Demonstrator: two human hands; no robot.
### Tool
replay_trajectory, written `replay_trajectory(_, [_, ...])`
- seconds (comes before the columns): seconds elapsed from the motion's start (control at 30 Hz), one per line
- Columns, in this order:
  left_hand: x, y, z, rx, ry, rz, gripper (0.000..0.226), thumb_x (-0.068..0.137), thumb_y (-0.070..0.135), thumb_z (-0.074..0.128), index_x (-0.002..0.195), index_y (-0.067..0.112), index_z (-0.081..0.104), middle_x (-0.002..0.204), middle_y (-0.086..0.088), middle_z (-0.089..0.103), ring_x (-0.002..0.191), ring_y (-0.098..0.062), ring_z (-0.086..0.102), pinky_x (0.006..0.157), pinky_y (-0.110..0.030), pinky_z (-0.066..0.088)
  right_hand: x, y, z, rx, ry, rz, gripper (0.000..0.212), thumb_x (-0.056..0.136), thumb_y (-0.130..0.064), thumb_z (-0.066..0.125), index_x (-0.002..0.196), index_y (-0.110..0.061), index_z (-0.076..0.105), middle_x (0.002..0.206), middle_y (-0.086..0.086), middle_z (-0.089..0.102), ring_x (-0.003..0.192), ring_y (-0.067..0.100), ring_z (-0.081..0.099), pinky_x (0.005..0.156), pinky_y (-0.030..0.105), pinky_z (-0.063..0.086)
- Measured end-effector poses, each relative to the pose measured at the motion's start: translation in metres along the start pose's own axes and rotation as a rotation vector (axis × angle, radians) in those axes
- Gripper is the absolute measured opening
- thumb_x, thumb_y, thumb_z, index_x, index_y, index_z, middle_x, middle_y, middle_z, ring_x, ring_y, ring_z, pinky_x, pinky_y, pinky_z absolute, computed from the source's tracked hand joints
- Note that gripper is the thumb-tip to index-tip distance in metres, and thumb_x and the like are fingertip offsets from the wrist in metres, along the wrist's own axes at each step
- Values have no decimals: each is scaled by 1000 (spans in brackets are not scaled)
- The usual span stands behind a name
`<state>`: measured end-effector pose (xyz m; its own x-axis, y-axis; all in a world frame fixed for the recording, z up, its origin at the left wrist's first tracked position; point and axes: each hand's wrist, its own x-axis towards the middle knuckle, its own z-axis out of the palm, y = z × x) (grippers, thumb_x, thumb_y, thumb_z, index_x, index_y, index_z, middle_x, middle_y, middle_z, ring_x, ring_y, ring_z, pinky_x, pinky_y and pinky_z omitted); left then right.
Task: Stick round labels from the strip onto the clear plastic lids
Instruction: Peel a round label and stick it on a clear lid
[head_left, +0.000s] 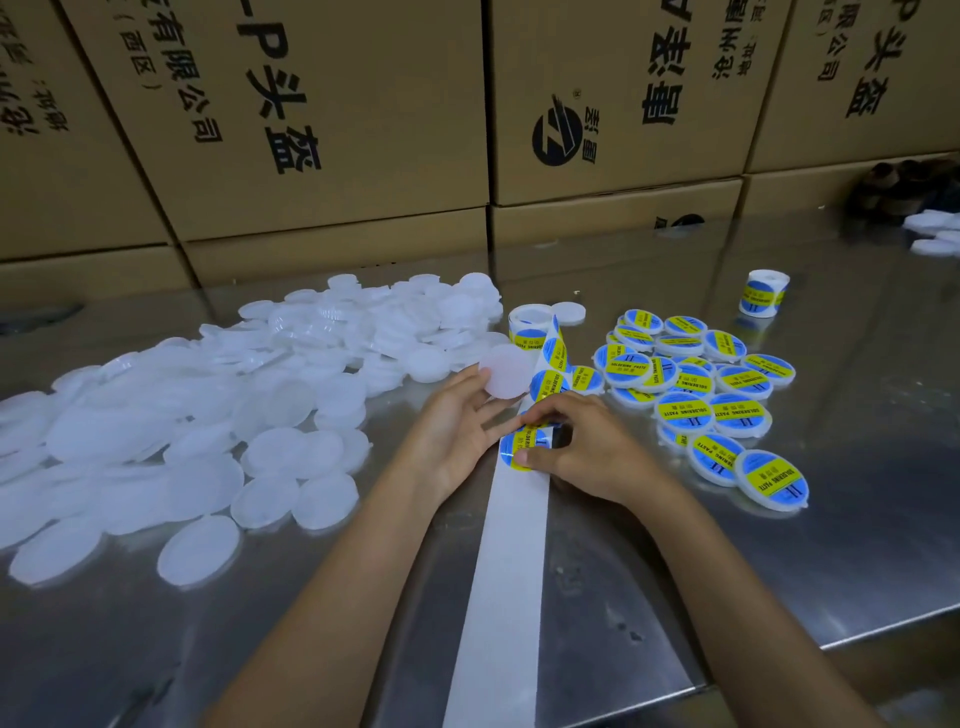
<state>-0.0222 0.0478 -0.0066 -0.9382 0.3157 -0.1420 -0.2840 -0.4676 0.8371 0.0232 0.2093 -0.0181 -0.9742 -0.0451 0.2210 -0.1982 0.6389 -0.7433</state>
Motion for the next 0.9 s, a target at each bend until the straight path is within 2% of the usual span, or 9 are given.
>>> replay_trajectory(0.13, [1,0,-4,-26,-7,-12,29,104,13,49,131,6,56,130,-17,67,121,-35,64,97,-51,54,1,-1,2,27,14,15,27,71,-24,86,88,-33,67,103,-6,65,105,16,56,95,37,48])
replay_trajectory(0.3, [2,1,-9,-41,-26,-32,33,103,16,50,134,7,54,123,-14,71,113,-32,69,99,-53,53,3,4,4,64,19,29,24,72,-20,86,87,-28,68,103,-3,66,102,18,57,91,37,50])
replay_trajectory(0.47, [3,1,-6,31,-5,-25,31,105,18,46,133,7,55,125,-15,70,111,-30,70,86,-46,61,7,9,7,86,57,72,22,76,-18,82,90,-21,66,96,-1,65,95,18,58,87,38,52])
replay_trajectory(0.53, [3,0,-4,78,4,-13,33,106,18,45,135,6,54,130,-17,66,116,-33,67,86,-45,60,7,9,8,105,69,60,20,77,-16,80,89,-20,65,90,-4,65,88,17,58,86,42,52])
replay_trajectory(0.63, [4,0,-2,129,-5,5,35,107,18,43,137,4,53,132,-20,64,121,-37,63,93,-49,56,3,5,8,142,82,-7,25,77,-10,76,90,-28,62,94,-3,67,88,18,60,86,45,52])
replay_trajectory(0.73, [5,-3,0,193,1,34,31,108,16,41,132,3,55,126,-22,67,112,-39,67,97,-53,54,1,-1,8,157,101,-65,26,77,-8,73,90,-27,61,91,-6,65,82,17,59,80,38,53])
replay_trajectory(0.9, [6,-7,1,253,39,63,26,108,15,40,124,6,60,114,-21,72,99,-36,72,90,-47,58,0,-8,10,269,136,-70,18,78,1,71,83,-14,63,77,-14,61,72,9,49,67,20,44])
